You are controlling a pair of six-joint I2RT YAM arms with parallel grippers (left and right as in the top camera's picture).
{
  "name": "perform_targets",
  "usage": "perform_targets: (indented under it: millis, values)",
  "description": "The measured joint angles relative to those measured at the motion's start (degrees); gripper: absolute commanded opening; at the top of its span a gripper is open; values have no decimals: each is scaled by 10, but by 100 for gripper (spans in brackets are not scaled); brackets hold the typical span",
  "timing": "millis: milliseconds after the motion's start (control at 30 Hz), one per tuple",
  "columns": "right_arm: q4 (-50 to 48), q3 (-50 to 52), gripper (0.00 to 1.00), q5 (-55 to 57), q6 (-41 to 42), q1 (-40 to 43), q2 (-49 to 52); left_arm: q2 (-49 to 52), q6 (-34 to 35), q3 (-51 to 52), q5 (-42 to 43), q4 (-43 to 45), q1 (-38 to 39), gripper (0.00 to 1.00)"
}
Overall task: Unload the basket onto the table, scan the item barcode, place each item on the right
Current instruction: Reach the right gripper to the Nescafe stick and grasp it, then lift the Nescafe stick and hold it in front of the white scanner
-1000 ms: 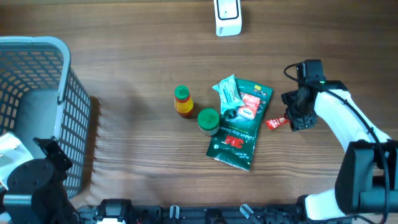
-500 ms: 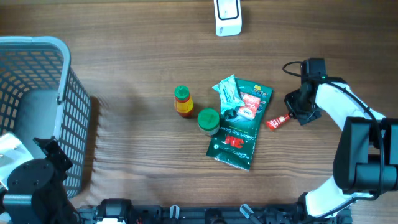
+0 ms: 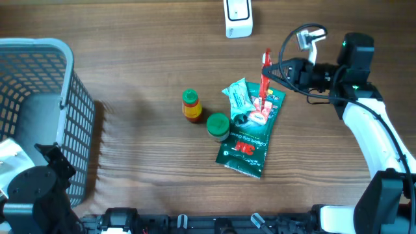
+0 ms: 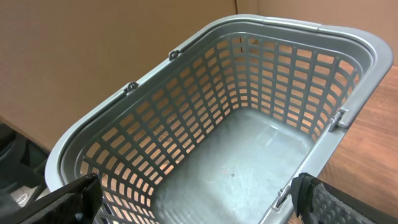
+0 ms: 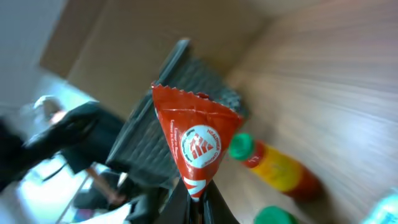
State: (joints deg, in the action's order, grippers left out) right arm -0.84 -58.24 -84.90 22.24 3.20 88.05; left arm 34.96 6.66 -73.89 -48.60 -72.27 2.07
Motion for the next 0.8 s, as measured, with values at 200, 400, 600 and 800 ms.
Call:
perform_targets:
  millis: [200, 400, 600, 800]
  values:
    - [-212, 3, 5, -45, 52, -46, 0, 0, 0, 0, 0, 0, 0, 100]
    - [-650, 2, 5, -42, 508, -77, -4, 0, 0, 0, 0, 0, 0, 100]
    - [-698, 2, 5, -4, 902, -77, -5, 0, 0, 0, 0, 0, 0, 100]
    - [-699, 2, 5, 0, 954, -77, -5, 0, 0, 0, 0, 0, 0, 100]
